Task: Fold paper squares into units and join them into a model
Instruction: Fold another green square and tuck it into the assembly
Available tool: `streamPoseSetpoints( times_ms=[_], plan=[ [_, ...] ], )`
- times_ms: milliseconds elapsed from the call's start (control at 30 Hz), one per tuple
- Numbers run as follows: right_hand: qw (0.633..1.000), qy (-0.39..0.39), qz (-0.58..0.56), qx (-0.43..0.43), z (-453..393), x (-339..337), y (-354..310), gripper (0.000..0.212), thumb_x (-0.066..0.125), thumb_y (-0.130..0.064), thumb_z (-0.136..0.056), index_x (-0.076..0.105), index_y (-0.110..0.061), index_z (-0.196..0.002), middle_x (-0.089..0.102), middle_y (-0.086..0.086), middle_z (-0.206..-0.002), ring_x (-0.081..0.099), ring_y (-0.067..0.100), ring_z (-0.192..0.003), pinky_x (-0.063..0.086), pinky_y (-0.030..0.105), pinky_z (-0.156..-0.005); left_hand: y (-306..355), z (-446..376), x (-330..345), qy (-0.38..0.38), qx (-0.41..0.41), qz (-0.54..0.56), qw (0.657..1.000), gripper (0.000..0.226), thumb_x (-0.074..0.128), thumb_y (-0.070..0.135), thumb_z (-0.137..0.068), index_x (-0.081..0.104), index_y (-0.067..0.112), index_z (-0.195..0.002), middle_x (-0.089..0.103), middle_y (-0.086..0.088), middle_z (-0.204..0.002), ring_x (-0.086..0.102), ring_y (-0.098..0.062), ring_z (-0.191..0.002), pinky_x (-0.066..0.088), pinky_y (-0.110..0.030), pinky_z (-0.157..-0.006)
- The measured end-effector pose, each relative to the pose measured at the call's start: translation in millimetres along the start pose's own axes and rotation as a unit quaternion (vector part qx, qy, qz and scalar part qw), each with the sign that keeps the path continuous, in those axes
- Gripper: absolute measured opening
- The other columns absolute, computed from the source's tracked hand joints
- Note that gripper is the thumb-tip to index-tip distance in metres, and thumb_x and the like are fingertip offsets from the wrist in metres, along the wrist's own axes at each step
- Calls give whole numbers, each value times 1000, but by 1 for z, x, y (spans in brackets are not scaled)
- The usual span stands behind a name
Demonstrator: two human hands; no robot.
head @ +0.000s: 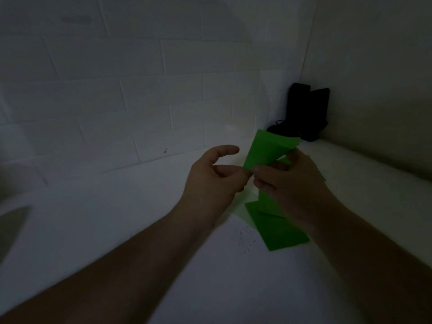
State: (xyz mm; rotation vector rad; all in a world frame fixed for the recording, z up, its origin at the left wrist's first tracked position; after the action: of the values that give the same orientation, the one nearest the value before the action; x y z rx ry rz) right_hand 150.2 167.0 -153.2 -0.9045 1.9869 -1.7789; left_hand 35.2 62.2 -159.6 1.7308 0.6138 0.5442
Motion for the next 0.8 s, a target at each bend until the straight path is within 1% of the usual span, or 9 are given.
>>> streamPoseSetpoints(
  times_ms=[67,167,233,367,433,567,633,700,800],
  plan=[
    [1000,-11,11,7,-2,-1,2,37,70,8,-85,62,-11,-115,73,22,-94,74,33,-94,63,42,-82,0,1,1,-8,1,-1,1000,41,73,-1,-86,64,21,-119,75,-24,-90,72,-24,-79,61,-49,-89],
    [1000,-13,16,20,-5,-5,4,45,73,6,-83,60,-10,-123,75,15,-95,75,27,-91,60,34,-77,0,0,0,-7,9,-26,1000,41,74,1,-87,65,21,-121,77,-16,-85,71,-19,-75,61,-40,-85],
    [1000,-2,17,23,-7,-11,2,53,76,6,-81,59,-12,-129,75,11,-91,75,24,-87,61,35,-78,-1,-2,-3,6,6,-30,1000,40,73,-1,-86,66,22,-118,75,-11,-78,69,-17,-70,61,-41,-82],
    [1000,-14,4,20,-6,-12,-2,52,73,9,-82,61,-16,-126,76,9,-85,73,24,-84,60,38,-82,-7,-6,-1,-16,-17,-22,999,35,70,-2,-87,71,20,-113,66,-5,-70,65,-17,-70,59,-52,-88],
    [999,-27,3,19,-4,-8,-2,48,71,11,-83,63,-18,-121,75,12,-84,70,26,-81,58,41,-83,-8,-5,2,-37,-28,-3,999,30,69,-2,-88,74,18,-110,65,-8,-73,62,-20,-72,59,-46,-87],
    [1000,-16,-7,20,-5,-9,-3,50,70,13,-83,63,-26,-113,73,12,-81,68,27,-80,59,42,-83,-8,-5,2,-41,-26,-3,999,22,71,-3,-89,78,15,-97,74,-9,-79,64,-15,-70,57,-30,-71],
    [1000,-4,-16,22,-9,-13,-1,57,70,11,-84,57,-18,-131,75,11,-85,73,24,-83,61,39,-81,-8,-6,0,-34,-24,-5,999,20,71,-3,-89,79,14,-96,77,-13,-85,65,-16,-72,57,-31,-73],
    [999,8,-22,27,-12,-16,1,73,72,10,-83,45,-13,-147,77,11,-94,76,24,-91,61,37,-80,-8,-6,-1,-29,-21,-9,999,19,70,-3,-89,80,12,-98,76,-20,-92,64,-19,-74,56,-34,-75],
    [999,18,-28,27,-11,-15,0,81,71,10,-83,38,-18,-151,77,10,-93,76,20,-88,61,34,-80,-10,-6,-3,-25,-31,-13,999,19,69,-4,-89,80,9,-98,76,-21,-93,65,-18,-73,57,-35,-75]
  ],
)
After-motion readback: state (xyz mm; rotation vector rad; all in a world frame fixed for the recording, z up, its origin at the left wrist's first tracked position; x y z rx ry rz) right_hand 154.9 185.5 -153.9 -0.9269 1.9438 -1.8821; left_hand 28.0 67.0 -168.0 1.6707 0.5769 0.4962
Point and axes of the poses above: each hand's wrist, its own z-axis away from the middle knuckle, its own x-axis out of the palm, y = z × x, the point moved 5 cm from there along -z, towards the middle knuckle
